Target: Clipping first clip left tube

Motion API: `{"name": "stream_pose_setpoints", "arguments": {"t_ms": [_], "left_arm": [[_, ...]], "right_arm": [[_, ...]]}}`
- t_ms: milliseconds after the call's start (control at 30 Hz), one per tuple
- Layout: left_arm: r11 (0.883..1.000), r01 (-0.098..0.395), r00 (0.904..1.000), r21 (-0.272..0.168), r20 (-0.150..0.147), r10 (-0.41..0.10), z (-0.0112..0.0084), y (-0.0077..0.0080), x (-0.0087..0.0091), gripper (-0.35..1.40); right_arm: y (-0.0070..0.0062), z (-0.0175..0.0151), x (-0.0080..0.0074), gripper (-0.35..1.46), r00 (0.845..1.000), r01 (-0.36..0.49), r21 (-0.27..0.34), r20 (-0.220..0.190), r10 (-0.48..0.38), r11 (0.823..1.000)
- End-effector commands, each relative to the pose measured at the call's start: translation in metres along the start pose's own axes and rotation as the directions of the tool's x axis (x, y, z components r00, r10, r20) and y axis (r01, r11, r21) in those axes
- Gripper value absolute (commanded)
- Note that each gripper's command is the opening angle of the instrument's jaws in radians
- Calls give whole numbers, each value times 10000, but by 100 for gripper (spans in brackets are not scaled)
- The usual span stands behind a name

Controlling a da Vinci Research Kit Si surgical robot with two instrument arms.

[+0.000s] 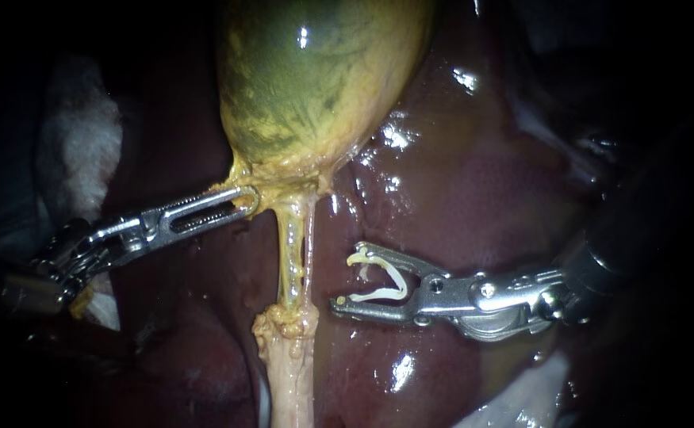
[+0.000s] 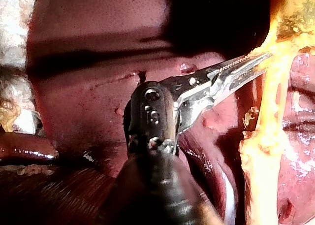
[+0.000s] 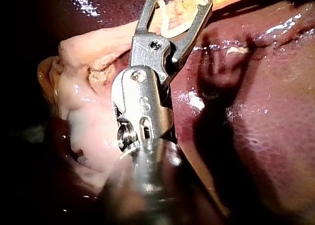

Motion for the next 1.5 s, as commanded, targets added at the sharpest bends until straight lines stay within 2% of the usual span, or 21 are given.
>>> {"name": "stream_pose_setpoints", "arguments": {"t_ms": [33,333,767,967,1333,1500], "left_arm": [[10000,2,10000,-2,0,-2,0,0,0,-35],[10000,3,10000,-12,8,-3,-2,0,0,-35],[9997,146,9998,-176,155,-143,-31,17,15,-35],[9995,270,9995,-137,153,-268,-38,33,27,-35],[9987,499,9986,-122,180,-497,-43,75,43,-35],[9986,524,9985,-122,186,-521,-46,83,43,-35]], "right_arm": [[0,0,0,60,10000,-2,-1,-3,2,10000],[0,0,0,60,10000,-1,-1,-3,1,10000],[-11,18,7,59,9999,-150,-83,-2,150,9999],[-17,33,12,59,9971,-767,-150,-25,766,9969],[-31,60,23,59,9875,-1573,-266,-62,1572,9872],[-33,69,25,59,9864,-1643,-309,-71,1642,9859]]}}
